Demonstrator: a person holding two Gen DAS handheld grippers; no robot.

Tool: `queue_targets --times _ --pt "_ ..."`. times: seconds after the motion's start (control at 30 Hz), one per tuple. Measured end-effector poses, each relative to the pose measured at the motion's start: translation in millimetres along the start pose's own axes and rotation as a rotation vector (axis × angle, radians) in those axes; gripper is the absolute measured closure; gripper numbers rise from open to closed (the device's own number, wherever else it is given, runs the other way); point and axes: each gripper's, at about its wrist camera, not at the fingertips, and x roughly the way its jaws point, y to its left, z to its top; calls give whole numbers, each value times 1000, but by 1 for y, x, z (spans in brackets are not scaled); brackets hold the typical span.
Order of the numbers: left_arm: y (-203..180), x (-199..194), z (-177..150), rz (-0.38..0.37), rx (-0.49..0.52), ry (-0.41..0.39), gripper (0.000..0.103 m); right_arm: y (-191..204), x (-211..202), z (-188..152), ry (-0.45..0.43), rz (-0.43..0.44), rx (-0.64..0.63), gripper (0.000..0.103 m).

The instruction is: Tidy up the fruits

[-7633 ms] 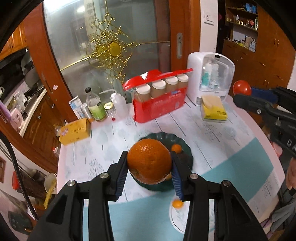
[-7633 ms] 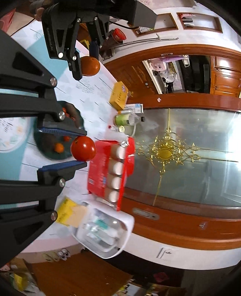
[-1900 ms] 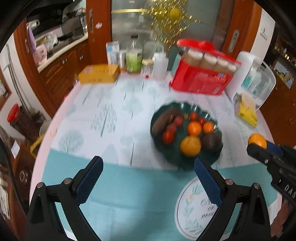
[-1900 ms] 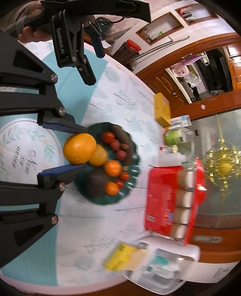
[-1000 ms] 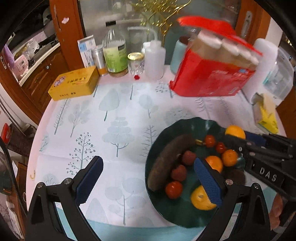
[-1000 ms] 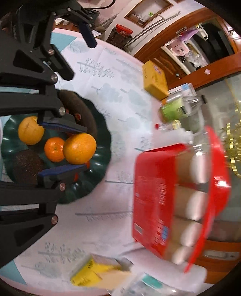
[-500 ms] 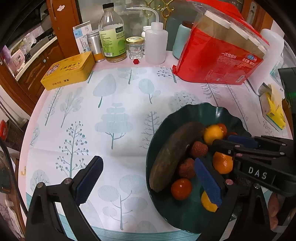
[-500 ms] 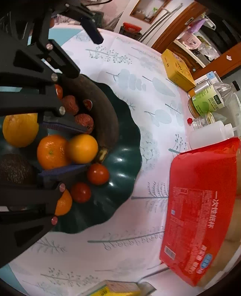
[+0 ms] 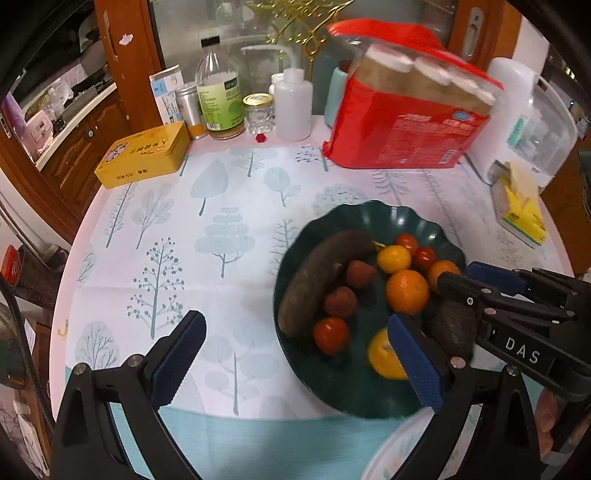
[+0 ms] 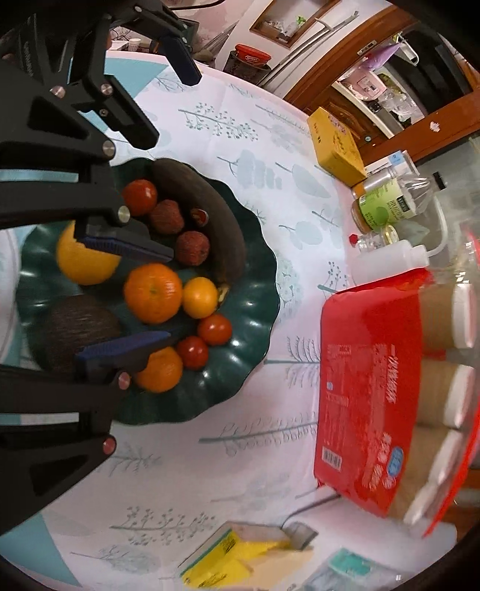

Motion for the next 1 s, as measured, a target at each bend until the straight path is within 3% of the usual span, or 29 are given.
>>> queue_targets --times 0.43,0.7,1.0 --pt "-19 -104 -76 -33 -21 -49 5 0 -122 -89 -174 -33 108 63" --pt "-20 -144 -118 -28 -82 -41 4 4 -164 -141 -187 -34 156 55" --pt "-31 -164 -134 -33 -99 -60 4 11 -183 -172 -178 -55 139 54"
